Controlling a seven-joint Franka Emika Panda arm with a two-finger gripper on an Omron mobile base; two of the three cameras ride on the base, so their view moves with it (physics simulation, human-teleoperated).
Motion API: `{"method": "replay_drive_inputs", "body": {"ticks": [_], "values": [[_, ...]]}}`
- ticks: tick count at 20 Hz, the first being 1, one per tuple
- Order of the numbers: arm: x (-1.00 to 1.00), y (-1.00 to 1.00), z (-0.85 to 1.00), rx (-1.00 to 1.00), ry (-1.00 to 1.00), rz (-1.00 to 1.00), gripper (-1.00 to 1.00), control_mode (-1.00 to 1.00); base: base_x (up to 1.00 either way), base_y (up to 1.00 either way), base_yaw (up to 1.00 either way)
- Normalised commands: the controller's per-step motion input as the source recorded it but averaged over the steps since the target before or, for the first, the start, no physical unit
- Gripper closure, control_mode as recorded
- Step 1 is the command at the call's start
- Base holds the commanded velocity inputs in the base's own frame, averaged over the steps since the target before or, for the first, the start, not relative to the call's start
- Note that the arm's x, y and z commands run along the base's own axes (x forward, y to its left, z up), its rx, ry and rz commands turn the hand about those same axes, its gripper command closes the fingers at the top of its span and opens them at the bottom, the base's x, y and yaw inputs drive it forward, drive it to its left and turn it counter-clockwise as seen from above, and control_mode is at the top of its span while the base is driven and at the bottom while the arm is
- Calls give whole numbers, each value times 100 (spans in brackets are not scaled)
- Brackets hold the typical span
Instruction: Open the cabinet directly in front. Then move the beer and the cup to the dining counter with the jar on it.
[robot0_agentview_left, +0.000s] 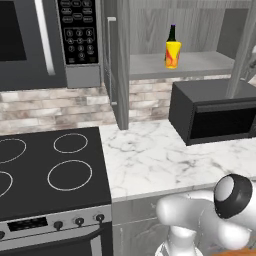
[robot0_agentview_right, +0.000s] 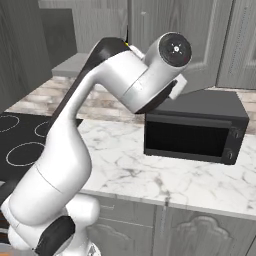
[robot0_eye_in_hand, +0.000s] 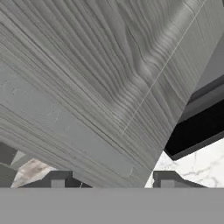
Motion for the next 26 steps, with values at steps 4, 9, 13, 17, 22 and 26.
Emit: {"method": "replay_drive_inputs", "body": {"ticks": [4, 9, 13, 17, 22, 26], "values": [[-100, -4, -68, 4, -21, 6, -100, -100, 0, 0, 0], [-100, 11, -83, 11, -42, 20, -100, -100, 0, 0, 0], [-85, 76, 0, 1, -46, 20, -100, -100, 0, 0, 0], [-39, 98, 60, -16, -30, 1, -100, -100, 0, 0, 0], [-11, 100, 60, -54, -3, -3, -100, -100, 0, 0, 0], [-4, 96, 18, -57, 1, -13, -100, -100, 0, 0, 0]]}}
